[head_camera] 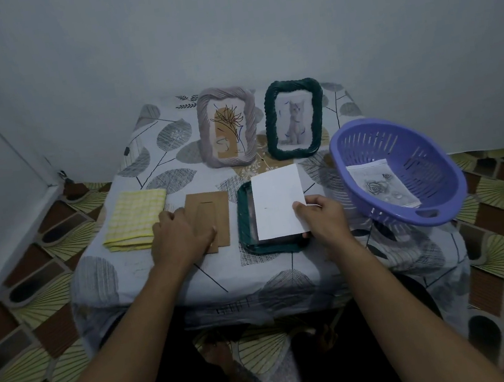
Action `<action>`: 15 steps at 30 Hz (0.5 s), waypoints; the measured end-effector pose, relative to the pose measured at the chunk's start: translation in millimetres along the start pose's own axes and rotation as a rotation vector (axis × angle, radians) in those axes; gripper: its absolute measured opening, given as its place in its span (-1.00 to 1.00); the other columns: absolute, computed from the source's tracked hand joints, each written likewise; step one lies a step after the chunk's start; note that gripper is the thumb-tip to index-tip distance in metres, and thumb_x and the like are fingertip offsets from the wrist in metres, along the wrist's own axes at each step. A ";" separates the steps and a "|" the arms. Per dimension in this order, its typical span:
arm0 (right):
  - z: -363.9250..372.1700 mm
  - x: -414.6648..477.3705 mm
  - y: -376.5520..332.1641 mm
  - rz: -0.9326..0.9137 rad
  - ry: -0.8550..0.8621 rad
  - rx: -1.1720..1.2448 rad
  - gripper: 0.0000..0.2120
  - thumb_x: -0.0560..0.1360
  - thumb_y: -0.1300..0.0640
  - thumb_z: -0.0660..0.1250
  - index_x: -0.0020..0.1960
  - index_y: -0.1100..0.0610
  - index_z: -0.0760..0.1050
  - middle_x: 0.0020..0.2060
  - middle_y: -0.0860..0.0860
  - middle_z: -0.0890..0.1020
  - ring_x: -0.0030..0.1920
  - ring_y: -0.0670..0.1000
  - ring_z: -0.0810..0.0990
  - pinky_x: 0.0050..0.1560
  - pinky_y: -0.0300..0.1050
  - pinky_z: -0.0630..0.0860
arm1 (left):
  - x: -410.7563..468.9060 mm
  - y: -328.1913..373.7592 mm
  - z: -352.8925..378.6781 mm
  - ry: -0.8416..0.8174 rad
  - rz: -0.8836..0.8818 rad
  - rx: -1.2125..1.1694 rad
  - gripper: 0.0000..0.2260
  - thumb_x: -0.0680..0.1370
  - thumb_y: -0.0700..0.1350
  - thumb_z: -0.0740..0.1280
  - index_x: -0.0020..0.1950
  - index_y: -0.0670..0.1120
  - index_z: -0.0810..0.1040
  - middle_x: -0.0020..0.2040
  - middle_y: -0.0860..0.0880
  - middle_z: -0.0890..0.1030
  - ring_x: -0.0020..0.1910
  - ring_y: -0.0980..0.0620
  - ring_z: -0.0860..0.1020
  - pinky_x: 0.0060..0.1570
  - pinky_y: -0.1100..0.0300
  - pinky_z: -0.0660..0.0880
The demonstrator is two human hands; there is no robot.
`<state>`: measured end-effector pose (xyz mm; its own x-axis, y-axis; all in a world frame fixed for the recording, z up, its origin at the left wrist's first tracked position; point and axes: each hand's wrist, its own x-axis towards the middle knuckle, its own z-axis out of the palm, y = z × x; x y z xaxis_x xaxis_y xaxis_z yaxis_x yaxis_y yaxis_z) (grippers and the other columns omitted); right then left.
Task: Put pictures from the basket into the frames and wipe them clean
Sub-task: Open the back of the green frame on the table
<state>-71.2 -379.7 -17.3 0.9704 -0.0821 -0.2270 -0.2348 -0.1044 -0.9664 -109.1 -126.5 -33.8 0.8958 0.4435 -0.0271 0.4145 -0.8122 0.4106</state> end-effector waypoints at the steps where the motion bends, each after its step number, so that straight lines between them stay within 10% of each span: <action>1: 1.1 -1.7 -1.3 -0.005 -0.007 0.010 -0.89 0.59 0.17 0.35 0.10 0.16 0.52 -0.20 -0.05 0.64 -0.24 -0.08 0.56 -0.50 -0.25 0.47 | -2.1 3.9 -1.1 0.031 0.034 0.044 -0.34 0.47 0.18 0.43 0.42 -0.15 0.37 0.35 -0.23 0.37 0.30 -0.27 0.37 0.18 -0.10 0.43; 7: 4.4 -4.6 -6.1 -0.022 -0.015 0.052 -0.96 0.58 0.14 0.37 0.02 0.07 0.54 -0.18 -0.02 0.70 -0.24 -0.02 0.60 -0.41 -0.17 0.47 | -11.2 48.7 -2.3 0.025 0.231 -0.285 -0.76 0.58 -0.01 0.30 -0.01 -0.18 0.60 -0.05 -0.20 0.63 -0.14 -0.11 0.54 -0.11 0.04 0.48; 15: 0.2 -4.6 -7.0 -0.014 0.003 0.041 -0.96 0.58 0.15 0.38 -0.01 0.07 0.52 -0.18 -0.01 0.68 -0.21 -0.03 0.60 -0.44 -0.21 0.46 | -22.4 87.3 2.3 -0.307 -0.132 -0.958 -0.78 0.61 -0.04 0.36 -0.12 -0.17 0.65 -0.26 -0.05 0.63 -0.32 0.06 0.51 -0.37 0.27 0.38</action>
<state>-74.0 -378.4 -9.5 0.9735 -0.0839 -0.2128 -0.2184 -0.0646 -0.9737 -92.7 -208.2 0.6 0.9106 0.2816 -0.3024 0.3308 -0.0584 0.9419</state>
